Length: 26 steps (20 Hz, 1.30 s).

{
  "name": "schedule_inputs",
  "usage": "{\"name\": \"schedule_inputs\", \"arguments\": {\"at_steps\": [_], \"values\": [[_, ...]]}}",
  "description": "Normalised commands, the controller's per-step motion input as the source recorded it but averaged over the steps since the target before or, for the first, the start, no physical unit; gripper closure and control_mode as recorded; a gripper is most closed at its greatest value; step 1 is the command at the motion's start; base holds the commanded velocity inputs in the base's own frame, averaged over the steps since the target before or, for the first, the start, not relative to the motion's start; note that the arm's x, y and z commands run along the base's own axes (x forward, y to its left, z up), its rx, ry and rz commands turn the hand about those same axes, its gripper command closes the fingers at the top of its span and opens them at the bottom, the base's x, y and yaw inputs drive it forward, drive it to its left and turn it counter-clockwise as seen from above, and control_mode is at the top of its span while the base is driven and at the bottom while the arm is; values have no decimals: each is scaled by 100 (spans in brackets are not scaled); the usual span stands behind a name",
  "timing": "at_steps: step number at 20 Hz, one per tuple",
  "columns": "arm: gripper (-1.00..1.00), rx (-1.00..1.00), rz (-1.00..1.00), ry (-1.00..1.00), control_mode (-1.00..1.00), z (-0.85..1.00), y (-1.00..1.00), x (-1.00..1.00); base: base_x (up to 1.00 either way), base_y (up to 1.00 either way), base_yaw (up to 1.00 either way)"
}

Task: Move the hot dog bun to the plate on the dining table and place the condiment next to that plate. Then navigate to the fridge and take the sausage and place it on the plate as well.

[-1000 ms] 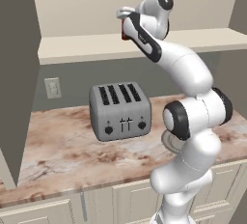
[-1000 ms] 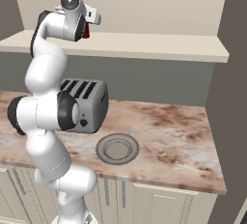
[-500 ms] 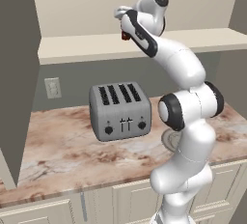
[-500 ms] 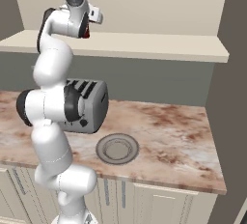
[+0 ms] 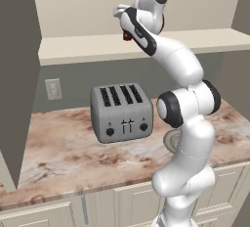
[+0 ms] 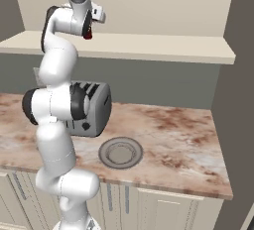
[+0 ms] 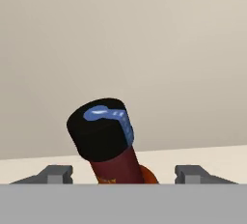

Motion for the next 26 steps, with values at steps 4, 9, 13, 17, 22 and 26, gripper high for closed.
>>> {"name": "schedule_inputs", "arguments": {"at_steps": [4, 9, 13, 17, 22, 26], "values": [[100, 0, 0, 0, -100, -14, 0, 9, 0, 0, 0], [100, 0, 0, 0, -100, -33, 1, 9, 0, 0, 0], [100, 0, 1, 0, -100, -17, 0, -8, 0, 0, 0], [100, 0, 1, -14, -100, 1, 0, -73, 0, 0, 0], [100, 0, 0, -9, -100, 0, -22, -97, 0, 0, 0], [100, 0, 0, -2, -100, 13, -76, -100, 0, 0, 0]]}}
